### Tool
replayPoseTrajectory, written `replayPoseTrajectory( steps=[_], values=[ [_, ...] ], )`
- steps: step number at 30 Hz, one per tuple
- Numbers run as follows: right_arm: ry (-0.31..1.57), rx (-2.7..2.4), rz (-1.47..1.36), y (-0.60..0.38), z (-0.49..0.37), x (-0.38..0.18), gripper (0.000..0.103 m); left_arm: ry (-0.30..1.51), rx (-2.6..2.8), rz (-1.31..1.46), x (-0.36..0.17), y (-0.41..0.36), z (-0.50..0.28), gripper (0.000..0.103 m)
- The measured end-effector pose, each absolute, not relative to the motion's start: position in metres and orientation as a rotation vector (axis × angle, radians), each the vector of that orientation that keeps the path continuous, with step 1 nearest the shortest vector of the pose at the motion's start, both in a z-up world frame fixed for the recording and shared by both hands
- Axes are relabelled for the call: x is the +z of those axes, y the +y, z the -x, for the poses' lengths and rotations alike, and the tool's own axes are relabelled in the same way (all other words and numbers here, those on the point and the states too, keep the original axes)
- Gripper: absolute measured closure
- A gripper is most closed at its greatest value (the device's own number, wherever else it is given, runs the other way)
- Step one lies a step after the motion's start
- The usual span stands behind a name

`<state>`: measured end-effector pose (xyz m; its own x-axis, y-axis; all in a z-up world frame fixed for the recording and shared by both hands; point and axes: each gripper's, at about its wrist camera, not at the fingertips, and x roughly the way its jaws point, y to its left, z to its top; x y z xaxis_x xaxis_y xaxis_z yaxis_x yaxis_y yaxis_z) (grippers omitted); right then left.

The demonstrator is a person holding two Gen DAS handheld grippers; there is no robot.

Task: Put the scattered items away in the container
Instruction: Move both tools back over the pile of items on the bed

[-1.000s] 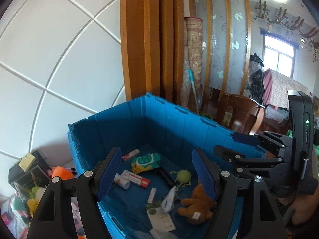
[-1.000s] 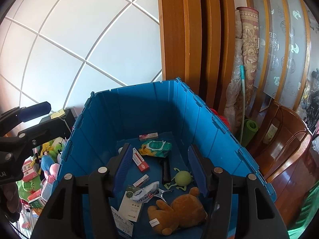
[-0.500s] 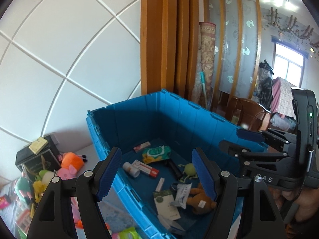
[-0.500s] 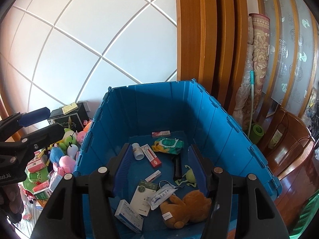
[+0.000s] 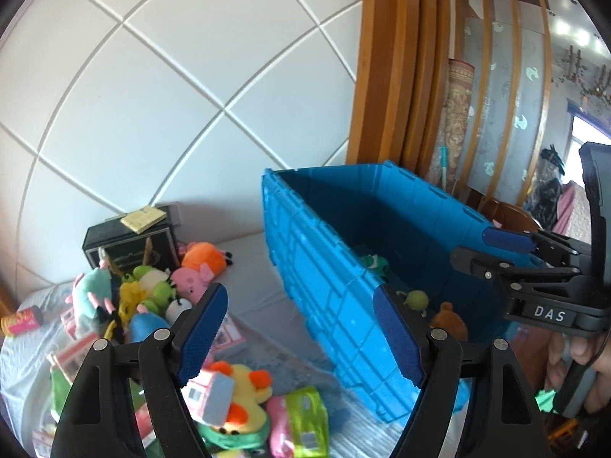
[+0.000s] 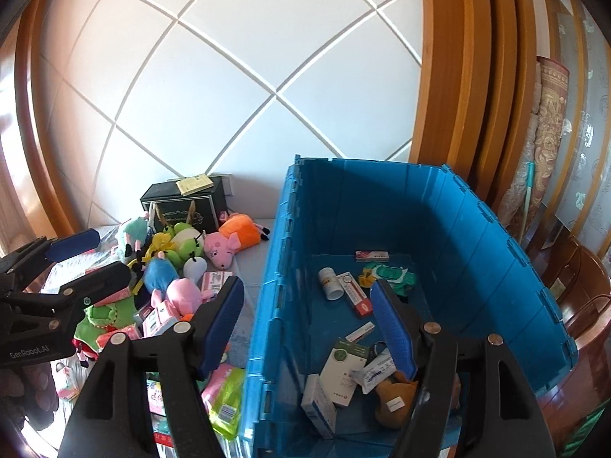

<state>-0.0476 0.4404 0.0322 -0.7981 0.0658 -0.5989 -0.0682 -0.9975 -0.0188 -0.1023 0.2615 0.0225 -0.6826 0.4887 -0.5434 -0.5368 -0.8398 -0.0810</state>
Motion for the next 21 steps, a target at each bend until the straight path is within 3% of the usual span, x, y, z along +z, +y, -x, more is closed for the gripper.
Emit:
replayPoseTrajectory(
  steps=[16,21],
  values=[
    [-0.088,3.058,1.171,0.26,0.058,-0.013,0.02,0.12,2.681,1.045,-0.089,0.007,0.084,0.017],
    [-0.097,3.05,1.257,0.219,0.059,-0.037,0.019,0.157,2.695,1.149,-0.13,-0.059,0.068,0.016]
  ],
)
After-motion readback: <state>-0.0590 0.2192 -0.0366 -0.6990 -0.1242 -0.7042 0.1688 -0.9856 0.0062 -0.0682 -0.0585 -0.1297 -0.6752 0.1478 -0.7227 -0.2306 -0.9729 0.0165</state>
